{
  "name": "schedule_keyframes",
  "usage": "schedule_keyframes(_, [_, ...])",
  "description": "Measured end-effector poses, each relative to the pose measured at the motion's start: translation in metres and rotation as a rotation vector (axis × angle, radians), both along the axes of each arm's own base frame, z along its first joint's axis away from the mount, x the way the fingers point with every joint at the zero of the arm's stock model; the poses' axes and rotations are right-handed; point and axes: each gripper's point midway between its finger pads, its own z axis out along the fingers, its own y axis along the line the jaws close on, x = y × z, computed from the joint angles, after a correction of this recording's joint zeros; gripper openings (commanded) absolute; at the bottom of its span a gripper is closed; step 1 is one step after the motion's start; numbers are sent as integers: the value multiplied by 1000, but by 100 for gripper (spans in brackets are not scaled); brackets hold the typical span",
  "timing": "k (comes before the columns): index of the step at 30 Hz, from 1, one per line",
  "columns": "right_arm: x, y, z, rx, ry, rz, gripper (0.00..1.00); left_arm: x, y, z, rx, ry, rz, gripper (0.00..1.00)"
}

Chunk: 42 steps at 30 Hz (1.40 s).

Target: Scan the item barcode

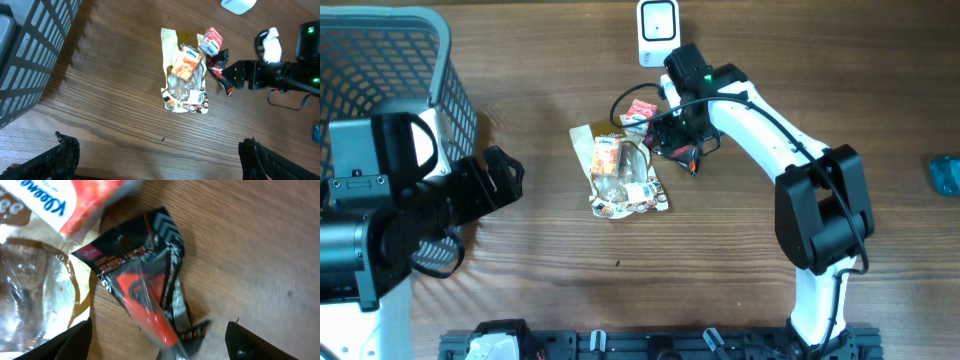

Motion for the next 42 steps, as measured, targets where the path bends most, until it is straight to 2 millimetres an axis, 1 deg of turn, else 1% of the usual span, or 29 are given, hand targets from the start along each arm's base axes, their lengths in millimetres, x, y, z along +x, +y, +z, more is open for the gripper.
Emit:
schedule_keyframes(2, [-5, -2, -10, -19, -5, 106, 76, 0, 0, 0, 0, 0, 0, 100])
schedule_keyframes(3, [-9, -4, -15, -28, 8, 122, 75, 0, 0, 0, 0, 0, 0, 100])
schedule_keyframes(5, [-12, -6, -18, -34, 14, 144, 72, 0, 0, 0, 0, 0, 0, 100])
schedule_keyframes(8, [-17, -8, -26, -40, 21, 162, 72, 0, 0, 0, 0, 0, 0, 100])
schedule_keyframes(10, [-21, -10, -34, -42, 23, 165, 71, 0, 0, 0, 0, 0, 0, 100])
schedule_keyframes(12, [-23, -11, -41, -41, 27, 149, 67, 0, 0, 0, 0, 0, 0, 100])
schedule_keyframes(15, [-16, -12, -41, -36, 9, 46, 67, 0, 0, 0, 0, 0, 0, 100])
schedule_keyframes(18, [-12, -22, -41, -78, -1, -84, 67, 0, 0, 0, 0, 0, 0, 100])
schedule_keyframes(22, [-13, -49, -41, -161, 6, -263, 68, 0, 0, 0, 0, 0, 0, 100])
schedule_keyframes(24, [-13, -61, -41, -173, 19, -312, 68, 0, 0, 0, 0, 0, 0, 100])
schedule_keyframes(26, [-12, -77, -41, -181, 36, -365, 68, 0, 0, 0, 0, 0, 0, 100])
schedule_keyframes(30, [-12, -96, -41, -178, 68, -420, 69, 0, 0, 0, 0, 0, 0, 100])
schedule_keyframes(34, [-15, -96, -41, -166, 85, -425, 69, 0, 0, 0, 0, 0, 0, 100])
schedule_keyframes(36, [-20, -96, -41, -166, 110, -426, 72, 0, 0, 0, 0, 0, 0, 100])
schedule_keyframes(39, [-26, -97, -36, -178, 141, -423, 74, 0, 0, 0, 0, 0, 0, 100])
schedule_keyframes(42, [-16, -93, -24, -161, 116, -421, 79, 0, 0, 0, 0, 0, 0, 100])
